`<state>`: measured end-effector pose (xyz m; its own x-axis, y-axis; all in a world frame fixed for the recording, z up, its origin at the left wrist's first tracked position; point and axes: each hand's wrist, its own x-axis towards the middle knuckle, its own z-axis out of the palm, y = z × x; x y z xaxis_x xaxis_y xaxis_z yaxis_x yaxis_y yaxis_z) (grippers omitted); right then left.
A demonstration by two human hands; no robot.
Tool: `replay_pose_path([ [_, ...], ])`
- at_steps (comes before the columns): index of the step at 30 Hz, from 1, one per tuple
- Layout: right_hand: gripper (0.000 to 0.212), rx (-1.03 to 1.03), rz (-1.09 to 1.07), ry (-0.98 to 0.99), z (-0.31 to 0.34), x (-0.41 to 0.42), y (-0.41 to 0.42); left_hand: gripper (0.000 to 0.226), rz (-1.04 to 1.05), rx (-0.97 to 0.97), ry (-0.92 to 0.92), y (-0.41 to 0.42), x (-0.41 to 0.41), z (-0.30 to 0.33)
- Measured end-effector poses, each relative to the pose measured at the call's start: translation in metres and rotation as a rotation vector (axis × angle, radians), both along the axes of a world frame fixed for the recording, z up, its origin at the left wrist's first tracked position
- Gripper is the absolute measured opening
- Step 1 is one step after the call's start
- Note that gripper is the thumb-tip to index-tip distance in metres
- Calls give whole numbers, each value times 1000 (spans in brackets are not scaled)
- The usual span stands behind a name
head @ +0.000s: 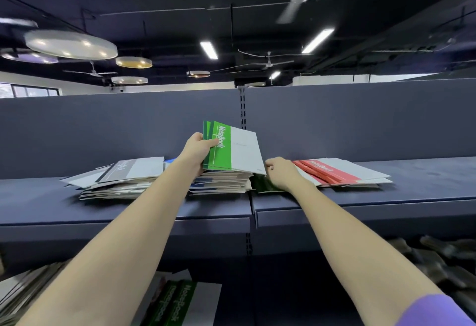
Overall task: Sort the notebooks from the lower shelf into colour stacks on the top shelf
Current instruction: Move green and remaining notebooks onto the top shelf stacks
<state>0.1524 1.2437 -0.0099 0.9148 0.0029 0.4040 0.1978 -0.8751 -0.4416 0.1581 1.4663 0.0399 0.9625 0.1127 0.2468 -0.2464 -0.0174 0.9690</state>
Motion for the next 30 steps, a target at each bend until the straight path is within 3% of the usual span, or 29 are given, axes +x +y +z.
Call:
replay_pose_path([
  [1, 30, 89, 15, 2, 0, 1, 3, 15, 6, 24, -6, 0, 1, -1],
  [5, 47, 795, 140, 90, 7, 4, 7, 19, 19, 93, -32, 0, 5, -1],
  [9, 30, 876, 263, 131, 0, 2, 8, 23, 2, 88, -42, -2, 6, -2],
  [12, 27, 987, 222, 91, -3, 8, 5, 23, 63, 146, -62, -1, 9, -3],
  [16, 20, 887, 33, -48, -6, 12, 0, 23, 96, 220, -77, 1, 12, -4],
  [20, 18, 514, -195, -143, 2, 8, -13, 15, 72, 129, -48, -3, 8, -3],
  [23, 17, 326, -325, -73, 9, 2, -26, 13, 84, 121, -48, -3, 11, -4],
  [26, 26, 119, -313, 31, 0, 0, -30, 15, 98, 119, -59, -4, 11, -4],
  [30, 29, -50, -331, 21, -8, -1, -31, 14, 102, 100, -53, -4, 10, -5],
])
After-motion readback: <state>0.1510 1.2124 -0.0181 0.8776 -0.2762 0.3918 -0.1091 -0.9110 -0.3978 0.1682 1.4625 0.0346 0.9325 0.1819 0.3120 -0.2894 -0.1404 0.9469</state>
